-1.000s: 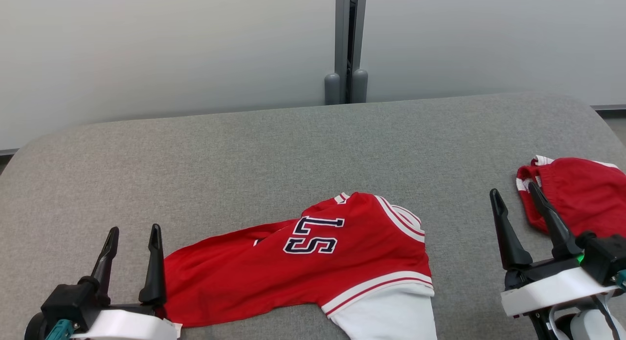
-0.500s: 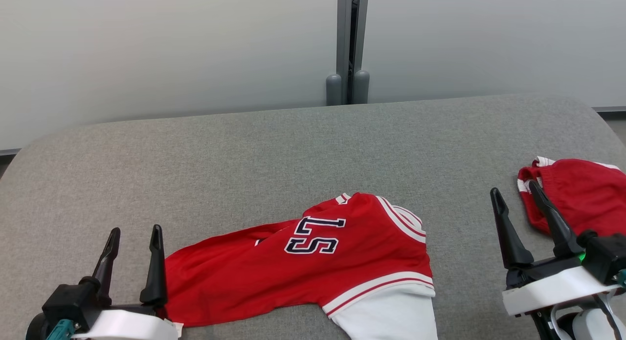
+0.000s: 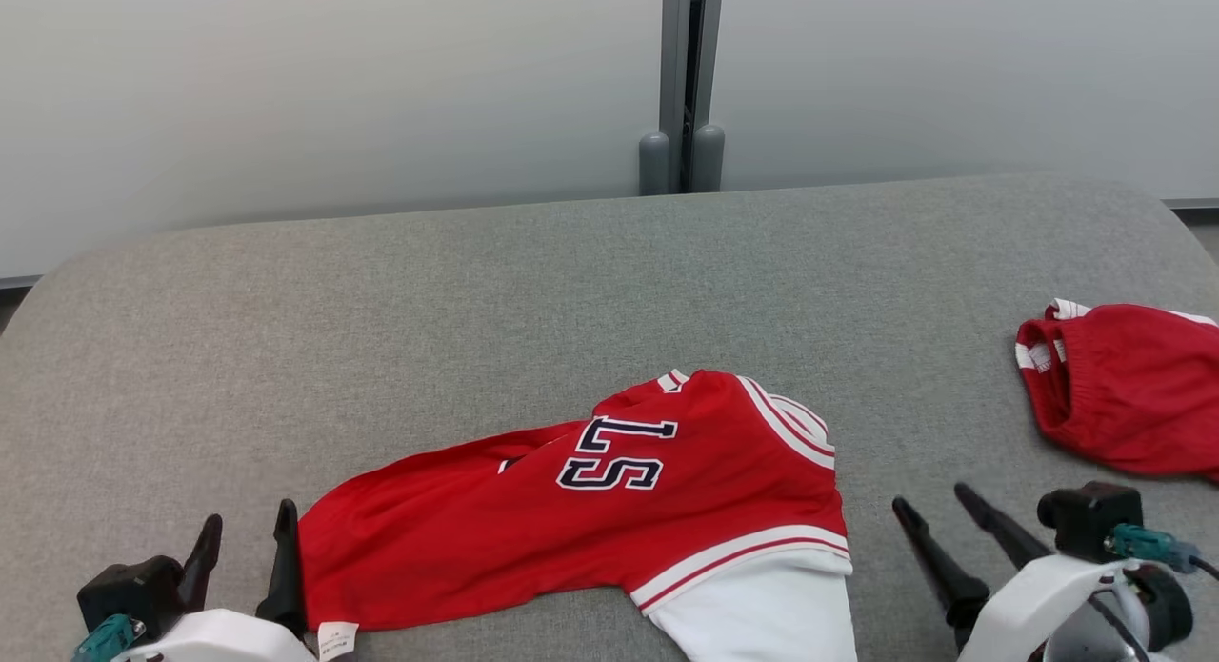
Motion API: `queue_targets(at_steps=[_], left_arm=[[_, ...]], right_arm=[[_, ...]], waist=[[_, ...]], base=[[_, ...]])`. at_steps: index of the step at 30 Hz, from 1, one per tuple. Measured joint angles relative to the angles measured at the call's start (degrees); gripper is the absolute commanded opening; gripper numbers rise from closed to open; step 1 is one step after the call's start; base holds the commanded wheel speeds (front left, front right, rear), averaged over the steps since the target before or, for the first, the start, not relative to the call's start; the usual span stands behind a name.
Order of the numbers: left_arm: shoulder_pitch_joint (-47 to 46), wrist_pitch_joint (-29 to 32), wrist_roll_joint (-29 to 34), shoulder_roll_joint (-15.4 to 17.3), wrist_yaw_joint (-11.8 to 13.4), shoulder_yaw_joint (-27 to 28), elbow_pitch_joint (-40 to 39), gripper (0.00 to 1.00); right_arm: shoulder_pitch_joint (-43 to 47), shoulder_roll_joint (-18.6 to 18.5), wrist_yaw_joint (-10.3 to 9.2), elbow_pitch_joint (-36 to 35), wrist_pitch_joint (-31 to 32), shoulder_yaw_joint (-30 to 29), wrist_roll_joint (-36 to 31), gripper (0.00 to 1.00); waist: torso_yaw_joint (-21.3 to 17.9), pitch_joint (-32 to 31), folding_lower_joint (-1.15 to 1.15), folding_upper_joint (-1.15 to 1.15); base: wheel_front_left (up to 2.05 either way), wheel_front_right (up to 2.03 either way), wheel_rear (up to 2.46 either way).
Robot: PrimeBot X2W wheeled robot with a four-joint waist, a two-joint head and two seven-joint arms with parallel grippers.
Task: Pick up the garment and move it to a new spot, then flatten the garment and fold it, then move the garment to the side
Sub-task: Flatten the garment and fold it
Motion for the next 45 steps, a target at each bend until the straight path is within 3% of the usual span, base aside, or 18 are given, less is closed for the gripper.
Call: queue_targets(at_steps=[9,14,21,33,34,35,36,37,45], left_arm=[[-1.9,6.42,-2.34,1.26,-3.08,-2.08,6.14,1.0],[-3.78,8.02,-3.09,1.26,-3.8,-2.65,9.31,1.0],[-5.29,9.79,-4.61,0.53,-5.6,-3.61,13.05,1.0],[-7.7,10.56,-6.24,0.12,-6.16,-3.22,18.24,0.99],[-7.78,10.56,-6.39,0.09,-6.27,-3.23,18.26,0.65],[-7.81,10.5,-6.48,0.09,-6.33,-3.21,18.22,0.42],[-7.81,10.34,-6.5,0.11,-6.36,-3.2,18.18,0.11],[-7.81,10.18,-6.5,0.11,-6.62,-3.28,18.08,0.0],[-7.75,8.79,-6.62,-0.08,-7.05,-3.38,15.9,0.0]], right_arm=[[2.93,-0.19,0.0,2.67,17.81,3.7,8.37,1.0],[3.31,0.05,0.0,2.35,22.54,4.12,9.5,1.0],[3.24,0.22,0.0,0.3,25.18,4.82,11.02,1.0],[2.25,0.36,0.0,-0.74,26.03,7.84,12.46,1.0],[2.2,0.33,0.0,-0.74,26.03,7.97,12.61,0.85],[2.14,0.29,0.0,-0.71,26.01,8.06,12.79,0.48],[2.11,0.2,0.0,-0.7,25.97,8.2,12.84,0.27],[2.1,0.1,0.0,-0.73,25.73,8.45,12.9,0.0],[1.07,-0.86,0.0,-2.03,21.3,9.35,14.13,0.0]], waist=[[0.4,2.43,0.0,0.0],[0.39,4.13,0.0,0.0],[0.25,5.97,0.0,0.0],[-0.12,7.4,0.0,0.0],[-0.09,7.46,0.0,0.0],[-0.07,7.5,0.0,0.0],[-0.04,7.5,0.0,0.0],[-0.02,7.48,0.0,0.0],[-0.04,6.47,0.0,0.0]], base=[[0.0,0.0,0.0],[0.0,0.0,0.0],[0.0,0.0,0.0],[0.0,0.0,0.0],[0.0,0.0,0.0],[0.0,0.0,0.0],[0.0,0.0,0.0],[0.0,0.0,0.0],[0.0,0.0,0.0]])
